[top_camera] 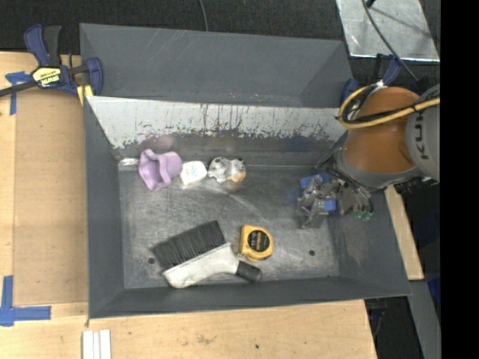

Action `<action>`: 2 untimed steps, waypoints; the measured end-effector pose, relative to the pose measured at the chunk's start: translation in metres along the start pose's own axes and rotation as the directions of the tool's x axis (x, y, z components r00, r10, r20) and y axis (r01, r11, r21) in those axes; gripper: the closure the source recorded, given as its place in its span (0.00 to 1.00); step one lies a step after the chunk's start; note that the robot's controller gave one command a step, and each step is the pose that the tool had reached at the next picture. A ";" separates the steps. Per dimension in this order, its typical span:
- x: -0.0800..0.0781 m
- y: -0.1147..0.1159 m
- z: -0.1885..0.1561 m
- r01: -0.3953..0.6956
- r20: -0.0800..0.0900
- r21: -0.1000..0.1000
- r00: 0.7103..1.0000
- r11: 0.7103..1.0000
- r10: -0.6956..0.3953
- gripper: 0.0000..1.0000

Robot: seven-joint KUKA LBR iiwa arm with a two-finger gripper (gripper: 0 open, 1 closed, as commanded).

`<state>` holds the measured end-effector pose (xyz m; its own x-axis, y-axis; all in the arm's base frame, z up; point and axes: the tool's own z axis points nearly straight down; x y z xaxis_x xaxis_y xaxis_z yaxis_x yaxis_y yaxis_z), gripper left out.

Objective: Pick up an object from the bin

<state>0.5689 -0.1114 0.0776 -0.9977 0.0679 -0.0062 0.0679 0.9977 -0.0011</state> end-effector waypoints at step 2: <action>-0.025 -0.008 -0.112 -0.094 -0.004 -0.001 0.996 0.996 0.094 1.00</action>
Offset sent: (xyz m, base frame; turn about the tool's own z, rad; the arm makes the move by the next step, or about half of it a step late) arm 0.0449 -0.0161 0.1565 0.1342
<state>0.5928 -0.1211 0.1902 -0.9868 0.1618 -0.0024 0.1618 0.9868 0.0001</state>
